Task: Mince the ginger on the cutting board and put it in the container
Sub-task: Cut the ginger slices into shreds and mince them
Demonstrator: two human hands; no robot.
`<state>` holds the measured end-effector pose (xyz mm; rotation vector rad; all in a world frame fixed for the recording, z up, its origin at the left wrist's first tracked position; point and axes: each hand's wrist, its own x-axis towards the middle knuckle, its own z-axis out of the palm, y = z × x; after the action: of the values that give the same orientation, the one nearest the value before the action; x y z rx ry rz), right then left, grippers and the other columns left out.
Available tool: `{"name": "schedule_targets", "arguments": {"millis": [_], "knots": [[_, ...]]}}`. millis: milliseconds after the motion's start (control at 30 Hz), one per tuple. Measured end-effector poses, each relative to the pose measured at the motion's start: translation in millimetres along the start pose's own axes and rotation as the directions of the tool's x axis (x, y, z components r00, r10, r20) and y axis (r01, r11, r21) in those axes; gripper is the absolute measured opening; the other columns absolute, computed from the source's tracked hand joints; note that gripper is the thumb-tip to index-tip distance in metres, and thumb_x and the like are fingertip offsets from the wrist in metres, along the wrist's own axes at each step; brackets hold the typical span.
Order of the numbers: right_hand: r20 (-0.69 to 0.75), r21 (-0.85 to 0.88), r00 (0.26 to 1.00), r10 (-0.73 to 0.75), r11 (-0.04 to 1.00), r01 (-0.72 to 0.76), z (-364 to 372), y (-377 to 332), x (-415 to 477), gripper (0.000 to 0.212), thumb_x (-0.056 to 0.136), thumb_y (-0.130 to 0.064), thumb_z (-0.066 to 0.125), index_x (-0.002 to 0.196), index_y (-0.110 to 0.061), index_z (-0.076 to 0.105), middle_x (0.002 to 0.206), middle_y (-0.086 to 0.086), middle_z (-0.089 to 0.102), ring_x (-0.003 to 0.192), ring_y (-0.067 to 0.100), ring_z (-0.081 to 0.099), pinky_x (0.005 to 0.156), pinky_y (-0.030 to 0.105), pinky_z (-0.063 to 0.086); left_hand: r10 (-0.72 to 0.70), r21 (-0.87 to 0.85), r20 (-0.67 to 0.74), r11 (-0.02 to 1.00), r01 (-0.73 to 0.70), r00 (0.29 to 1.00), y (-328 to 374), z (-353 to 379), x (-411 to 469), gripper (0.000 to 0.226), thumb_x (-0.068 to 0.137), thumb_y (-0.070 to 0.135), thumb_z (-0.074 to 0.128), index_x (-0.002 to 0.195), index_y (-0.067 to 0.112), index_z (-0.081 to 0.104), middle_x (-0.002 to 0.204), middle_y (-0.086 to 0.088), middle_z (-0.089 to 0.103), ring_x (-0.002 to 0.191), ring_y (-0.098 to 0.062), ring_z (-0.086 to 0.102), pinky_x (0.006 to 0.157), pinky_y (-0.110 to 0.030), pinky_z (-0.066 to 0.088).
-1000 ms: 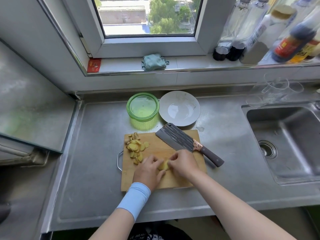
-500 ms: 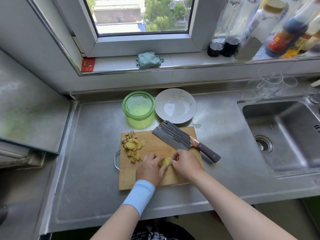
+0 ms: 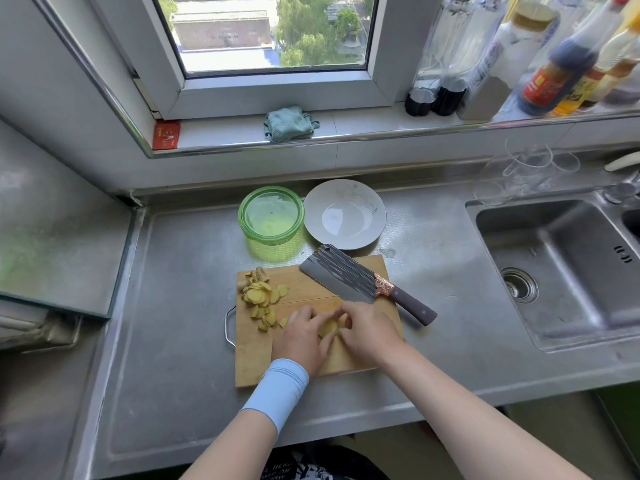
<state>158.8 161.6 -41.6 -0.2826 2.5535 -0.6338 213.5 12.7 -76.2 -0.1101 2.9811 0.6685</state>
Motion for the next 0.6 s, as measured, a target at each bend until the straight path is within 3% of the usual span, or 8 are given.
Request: {"name": "schedule_targets", "arguments": {"millis": [100,267,400,600], "knots": [[0.002,0.01,1.0,-0.002,1.0,0.002,3.1,0.8,0.0,0.026,0.083,-0.019,0.065,0.107,-0.028,0.067,0.105,-0.002,0.068,0.103,0.017,0.061,0.081,0.027,0.046,-0.007,0.017,0.037,1.0,0.007,0.999,-5.1,-2.0,2.3,0.028,0.09,0.049,0.06,0.115,0.038,0.06,0.11,0.011,0.053,0.11,-0.012,0.048,0.069,-0.028,0.044],[-0.007,-0.031,0.999,-0.04,0.999,0.04,2.3,1.3,0.1,0.031,0.085,-0.02,0.063,0.114,-0.032,0.065,0.107,-0.005,0.063,0.105,0.017,0.06,0.081,0.028,0.046,-0.021,-0.084,-0.029,0.996,0.019,0.999,-17.3,2.2,-2.0,0.025,0.077,0.04,0.077,0.1,0.035,0.067,0.095,0.011,0.057,0.094,-0.016,0.056,0.063,-0.032,0.051],[-0.005,-0.071,0.997,-0.081,0.994,0.08,2.0,-0.3,0.5,0.032,0.087,-0.034,0.063,0.118,-0.038,0.067,0.106,-0.007,0.057,0.104,0.016,0.061,0.08,0.028,0.045,-0.024,-0.096,-0.037,0.995,0.021,0.999,-15.2,0.1,0.2,0.025,0.078,0.04,0.077,0.102,0.036,0.071,0.098,0.011,0.057,0.096,-0.014,0.054,0.067,-0.031,0.051],[-0.043,-0.061,0.998,-0.035,0.998,0.032,2.4,1.7,4.8,0.029,0.083,-0.035,0.07,0.111,-0.034,0.072,0.108,-0.009,0.065,0.107,0.014,0.061,0.083,0.026,0.044,-0.031,-0.084,0.046,0.996,0.035,0.998,-13.5,-2.2,4.0,0.027,0.083,0.045,0.07,0.109,0.036,0.07,0.105,0.012,0.055,0.104,-0.011,0.05,0.078,-0.028,0.047]]}}
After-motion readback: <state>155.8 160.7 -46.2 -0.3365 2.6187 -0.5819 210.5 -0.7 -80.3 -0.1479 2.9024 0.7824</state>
